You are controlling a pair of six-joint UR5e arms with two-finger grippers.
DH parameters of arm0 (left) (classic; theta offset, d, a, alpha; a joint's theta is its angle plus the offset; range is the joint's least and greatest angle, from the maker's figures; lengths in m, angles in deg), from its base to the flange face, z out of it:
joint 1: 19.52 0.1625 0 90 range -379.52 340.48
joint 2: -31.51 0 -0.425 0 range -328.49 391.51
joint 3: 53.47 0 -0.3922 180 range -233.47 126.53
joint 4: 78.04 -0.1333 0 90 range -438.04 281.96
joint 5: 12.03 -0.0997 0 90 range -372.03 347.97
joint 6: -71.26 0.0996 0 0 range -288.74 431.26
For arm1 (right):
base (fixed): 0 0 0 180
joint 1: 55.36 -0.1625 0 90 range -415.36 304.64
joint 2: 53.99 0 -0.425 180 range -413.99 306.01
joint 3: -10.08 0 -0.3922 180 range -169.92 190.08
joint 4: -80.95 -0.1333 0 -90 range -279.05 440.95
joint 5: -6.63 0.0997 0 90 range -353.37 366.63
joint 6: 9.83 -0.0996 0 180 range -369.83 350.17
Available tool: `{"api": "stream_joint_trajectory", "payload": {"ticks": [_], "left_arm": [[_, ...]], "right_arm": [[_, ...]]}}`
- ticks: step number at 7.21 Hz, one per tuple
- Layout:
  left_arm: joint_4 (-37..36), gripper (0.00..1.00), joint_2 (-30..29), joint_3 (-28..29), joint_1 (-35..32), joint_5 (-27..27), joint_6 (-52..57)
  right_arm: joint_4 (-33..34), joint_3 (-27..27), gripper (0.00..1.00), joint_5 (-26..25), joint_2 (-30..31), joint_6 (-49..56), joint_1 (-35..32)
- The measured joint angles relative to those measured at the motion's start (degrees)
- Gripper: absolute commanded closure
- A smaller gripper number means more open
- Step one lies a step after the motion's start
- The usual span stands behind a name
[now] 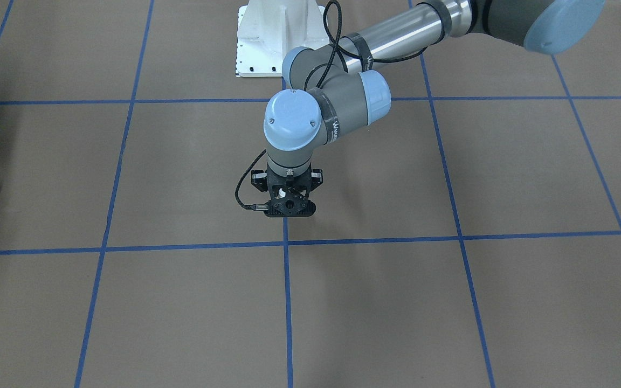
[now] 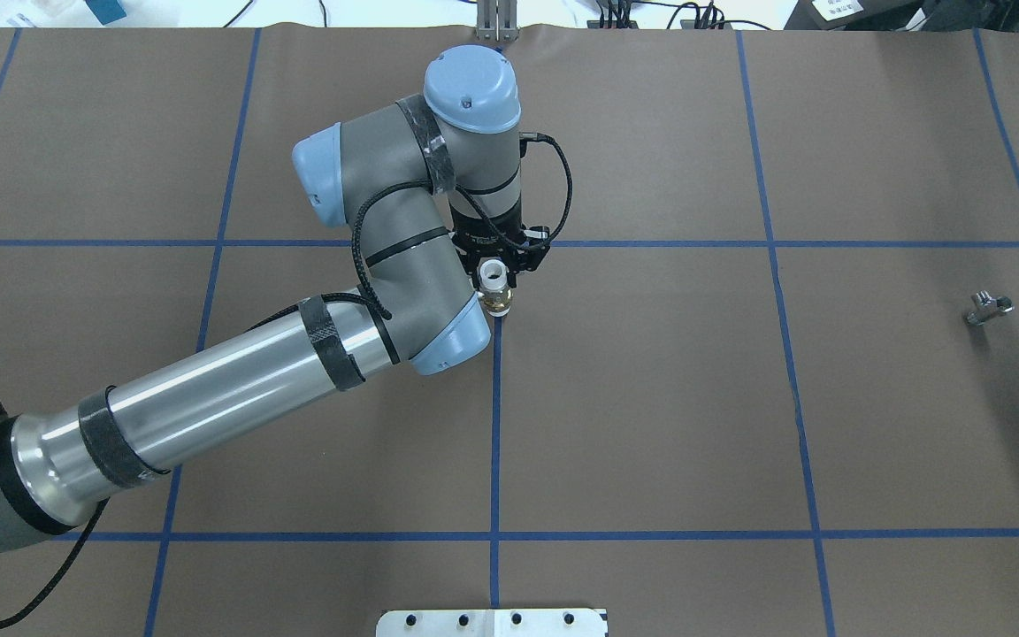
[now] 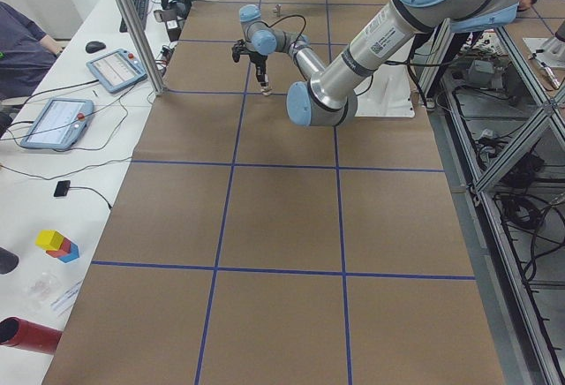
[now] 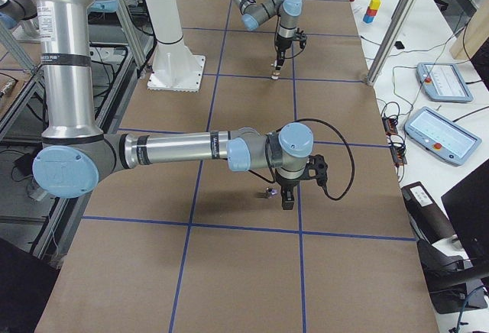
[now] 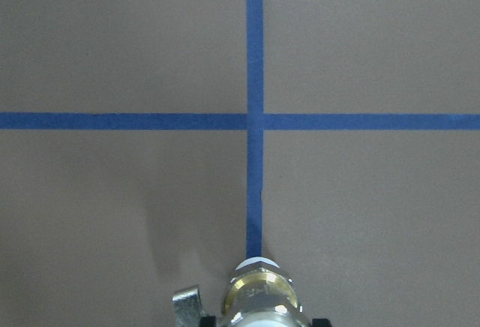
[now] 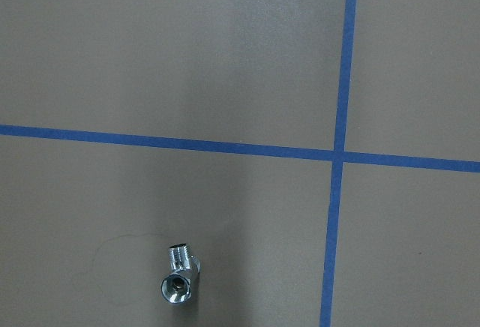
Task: Assemble PPR valve and pipe with both arms
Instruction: 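Lower the valve upright at the center and open the left gripper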
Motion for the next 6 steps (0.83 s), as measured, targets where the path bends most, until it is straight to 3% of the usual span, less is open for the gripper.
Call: {"api": "stream_joint_trajectory", "payload": {"ticks": [1,2,6], "left_arm": [[0.03,0.61,0.12,0.0,0.02,0.02,-0.08],[0.07,0.01,0.16,-0.01,0.03,0.03,-0.18],[1.72,0.0,0.31,-0.53,0.11,0.04,-0.4]], "right_arm": [[0.01,-0.06,0.0,0.05,-0.05,0.0,0.02],[0.01,-0.07,0.0,0.09,-0.05,0.0,0.03],[0.21,0.02,0.0,-0.21,-0.48,-0.02,-0.02]]}}
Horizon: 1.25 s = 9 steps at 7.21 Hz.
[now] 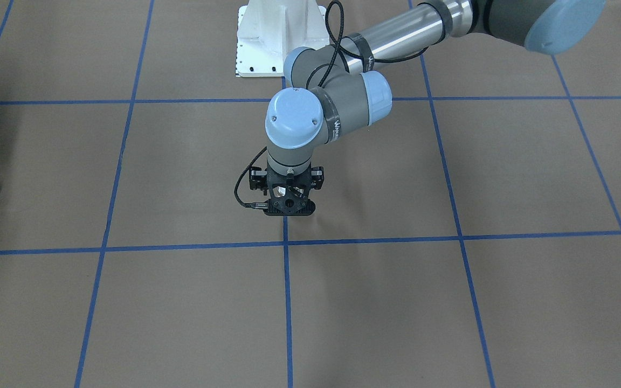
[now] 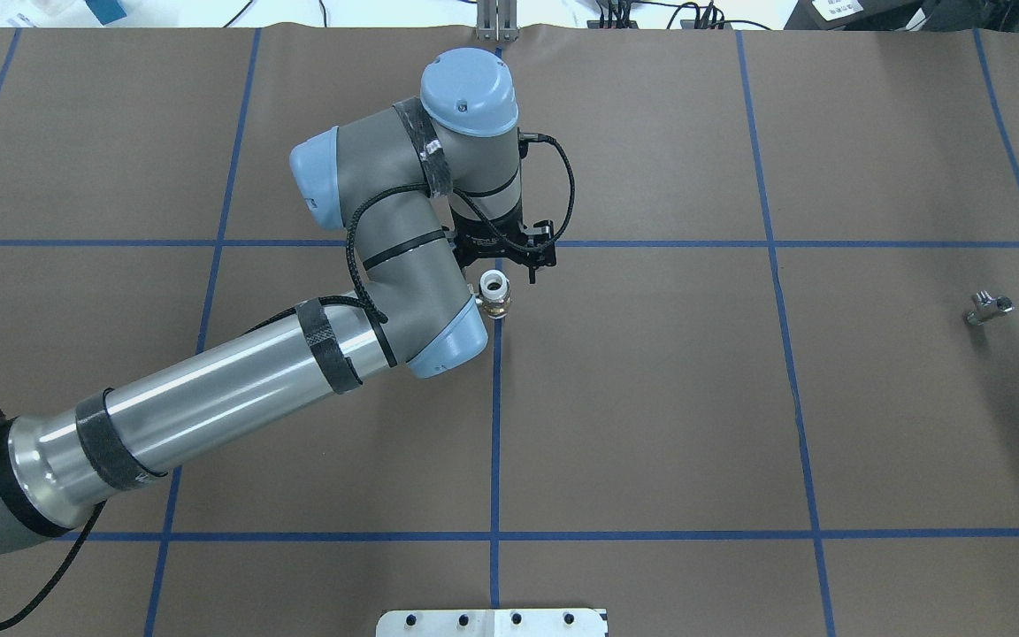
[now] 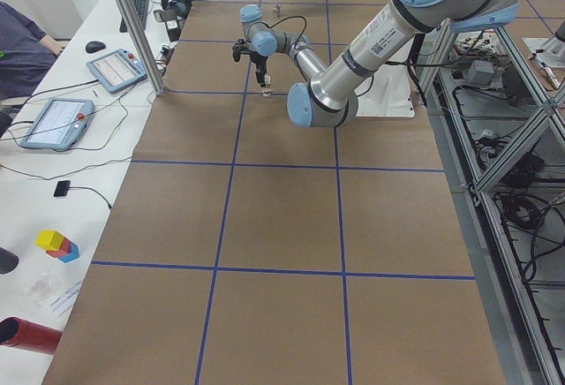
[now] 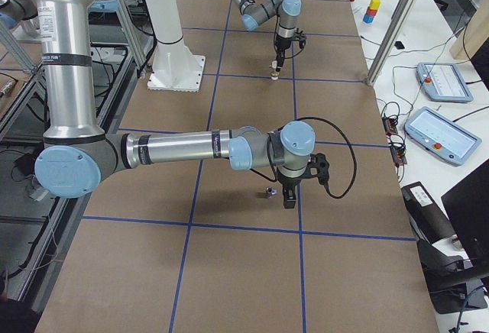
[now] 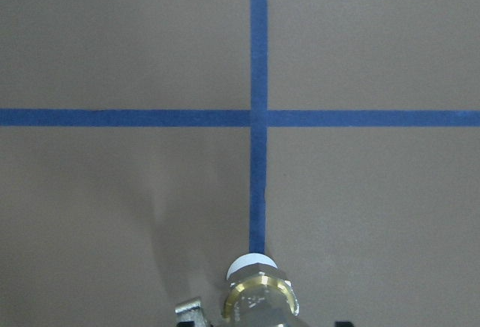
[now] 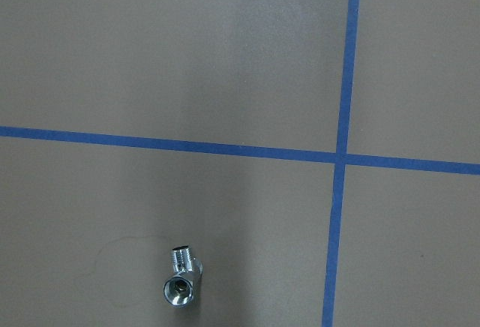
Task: Assemble PPR valve and pipe with both arms
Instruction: 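Lower the valve upright at the center and open the left gripper, then raise the left gripper away while the right gripper moves over the chrome fitting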
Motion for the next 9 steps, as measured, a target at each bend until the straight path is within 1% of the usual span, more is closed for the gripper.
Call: {"api": "stream_joint_trajectory", "payload": {"ticks": [2,4,5,7,8,9], "left_arm": [[-0.03,0.0,-0.04,-1.04,-0.42,0.2,-0.01],[-0.99,0.0,0.39,-4.28,-3.28,2.34,0.59],[-2.58,0.0,1.13,-6.66,-5.12,3.71,1.77],[-10.24,0.0,4.19,-14.79,-8.91,5.1,8.27],[-13.71,0.0,5.92,-18.58,-10.62,5.25,11.58],[-15.48,0.0,7.07,-20.83,-11.74,5.27,13.42]], "right_arm": [[0.04,-0.07,0.0,0.01,-0.04,-0.08,-0.02],[-0.21,-0.02,0.0,-0.23,0.05,0.38,0.21],[-0.46,0.06,0.0,-0.05,-0.03,0.39,1.17],[-2.53,-0.16,0.0,-0.95,-0.29,0.14,6.38],[-5.37,-1.23,0.0,-2.37,-0.48,0.04,9.55],[-8.39,-3.16,0.0,-3.43,-0.71,-0.02,11.76]]}}
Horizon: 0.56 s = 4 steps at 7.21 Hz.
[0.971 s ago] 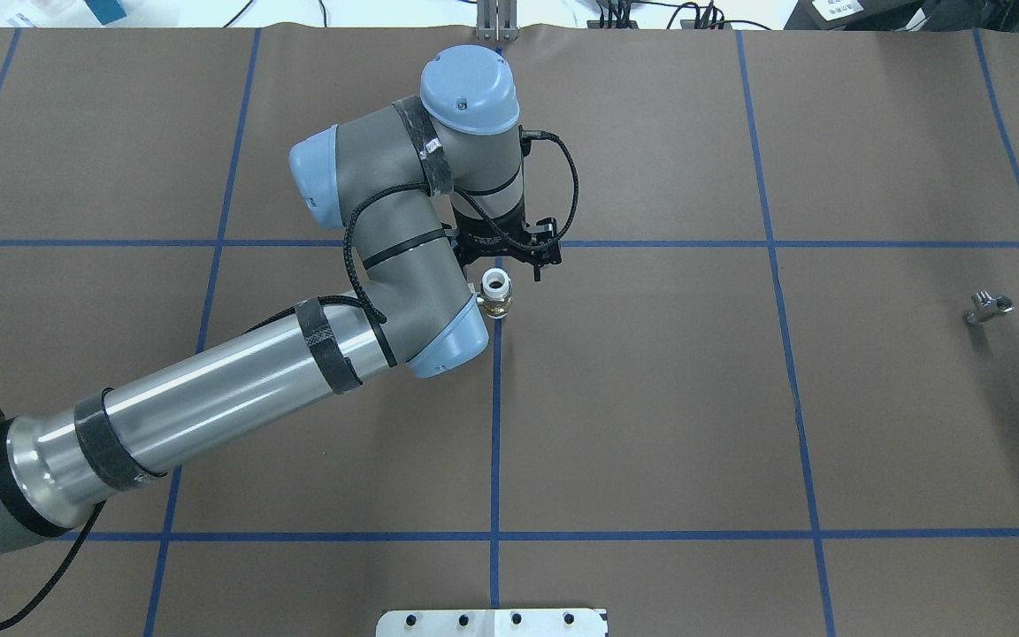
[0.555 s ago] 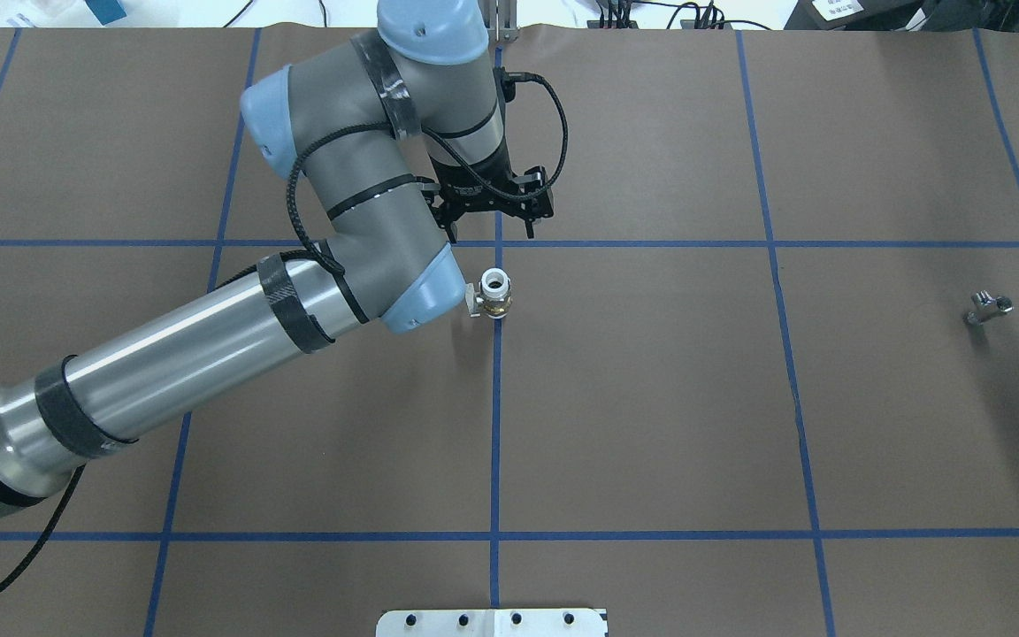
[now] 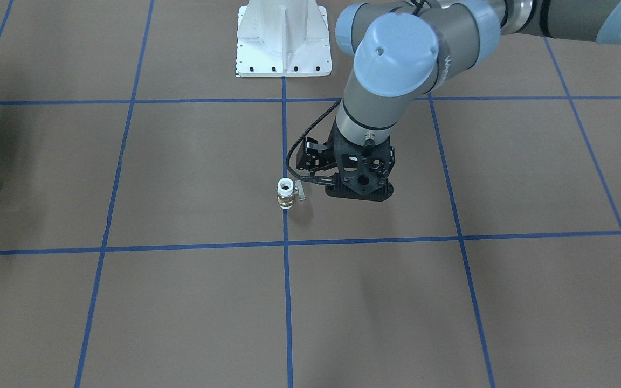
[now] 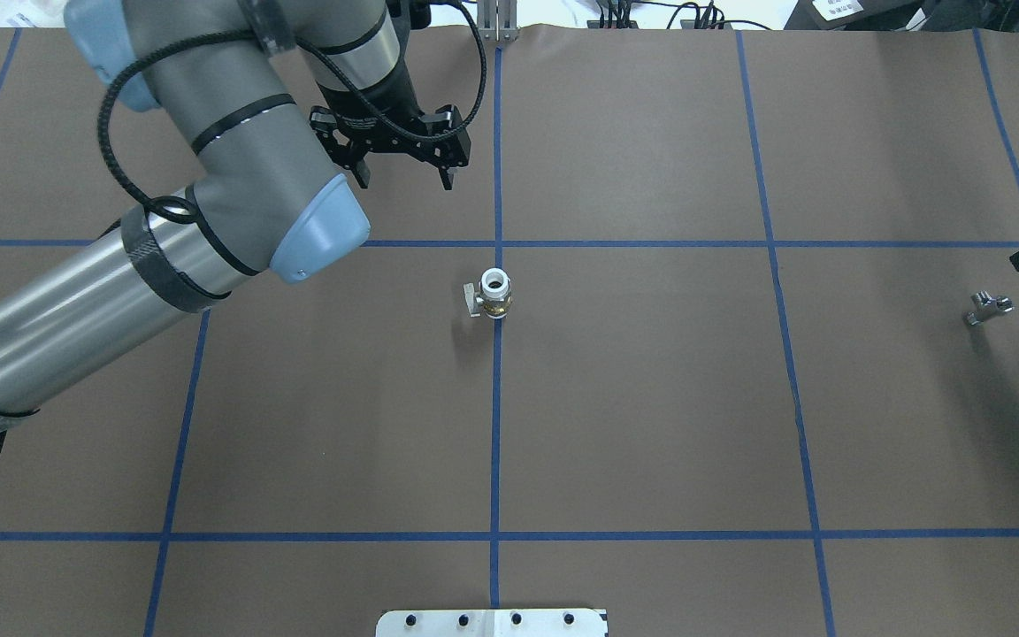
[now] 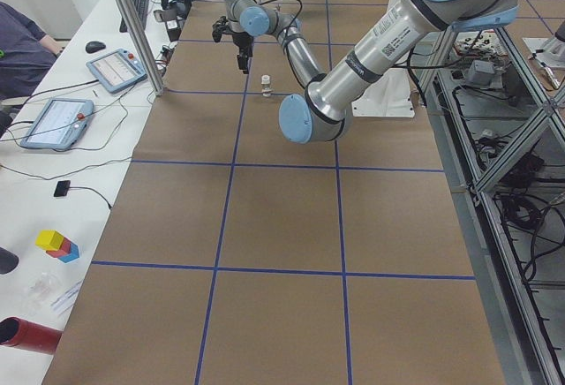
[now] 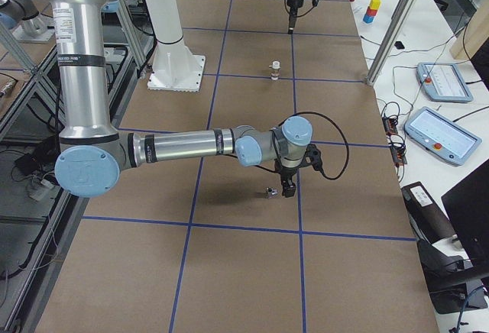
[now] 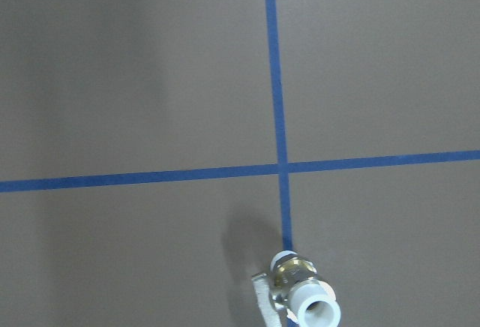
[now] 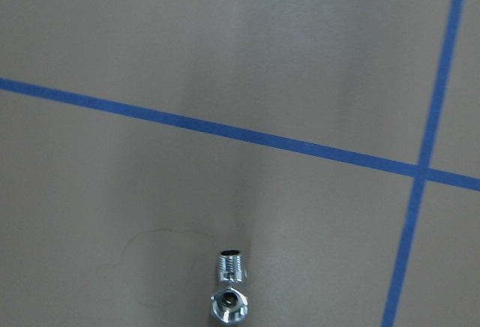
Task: Assemble PPR valve and pipe with both arms
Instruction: 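Raise the left gripper away while the right gripper moves over the chrome fitting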
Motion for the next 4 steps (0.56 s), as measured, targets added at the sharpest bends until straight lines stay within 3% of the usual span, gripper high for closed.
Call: {"api": "stream_joint_trajectory", "payload": {"ticks": [2,4], "left_arm": [[-0.91,0.0,0.66,-1.25,-0.67,0.02,1.01],[-1.07,0.0,0.79,-1.38,-0.78,0.02,1.15]], "right_arm": [[-3.13,-3.61,0.01,-0.71,-0.32,-0.07,2.57],[-3.54,-5.13,0.17,-0.79,-1.2,-0.67,4.78]]}}
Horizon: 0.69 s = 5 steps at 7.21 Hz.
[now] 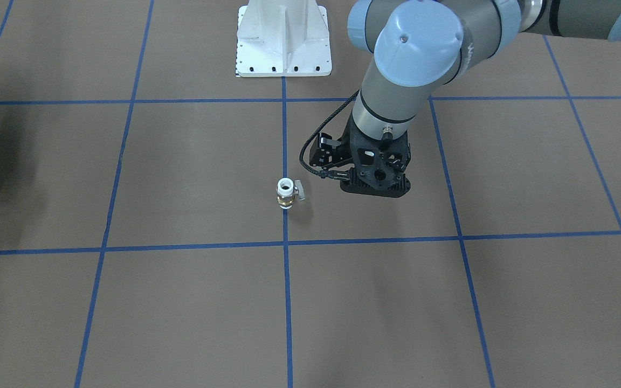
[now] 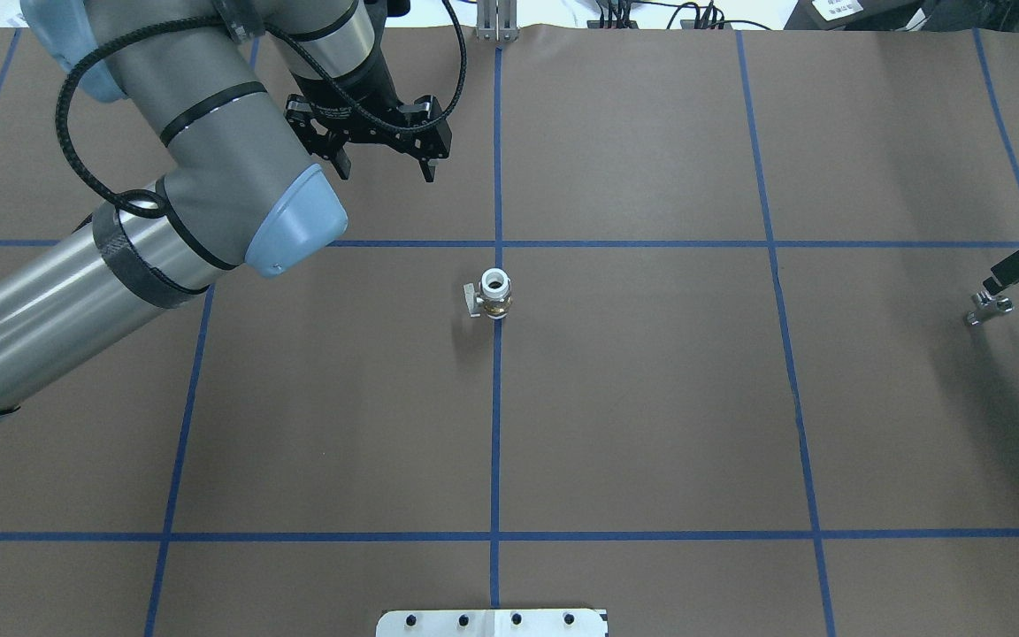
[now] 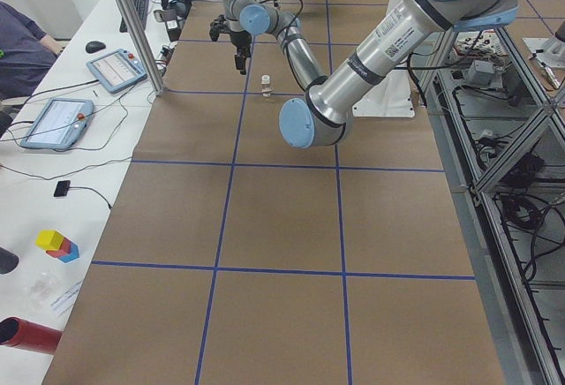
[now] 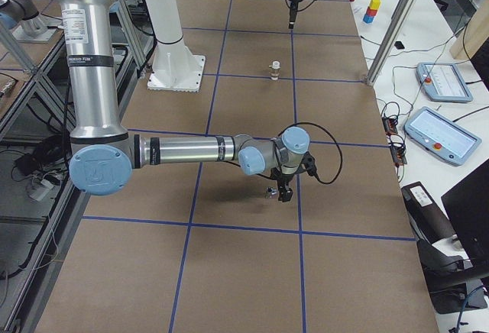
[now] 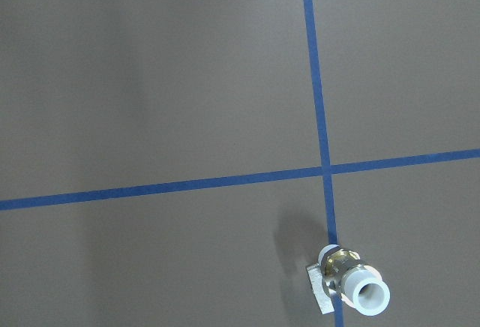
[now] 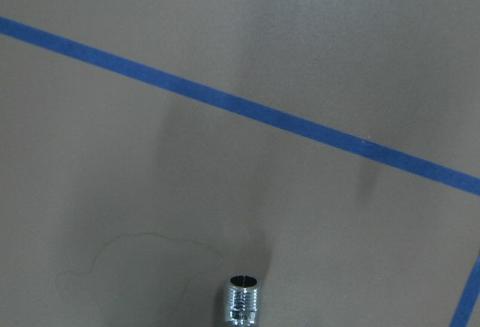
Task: Assemble PPR valve and pipe with both arms
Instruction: 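Lower the right gripper onto the chrome fitting and close it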
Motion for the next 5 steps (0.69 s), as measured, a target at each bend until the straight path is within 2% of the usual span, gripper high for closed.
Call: {"api": "stream_joint_trajectory", "payload": {"ticks": [1,3,4,5], "left_arm": [[0.0,0.0,0.02,-0.01,-0.03,-0.01,0.02],[0.05,0.0,0.04,0.0,-0.03,0.04,0.0],[0.06,0.0,0.04,0.02,-0.03,0.06,0.0],[0.07,0.0,0.04,0.01,-0.03,0.06,-0.01]], "right_arm": [[-0.02,-0.28,0.23,-0.01,-0.26,-0.66,0.91],[0.09,-0.51,0.27,-0.03,-0.43,-1.09,1.72],[0.32,-0.58,0.37,-0.05,-0.42,-1.12,1.86],[0.48,-0.61,0.39,-0.07,-0.29,-1.13,1.92]]}}
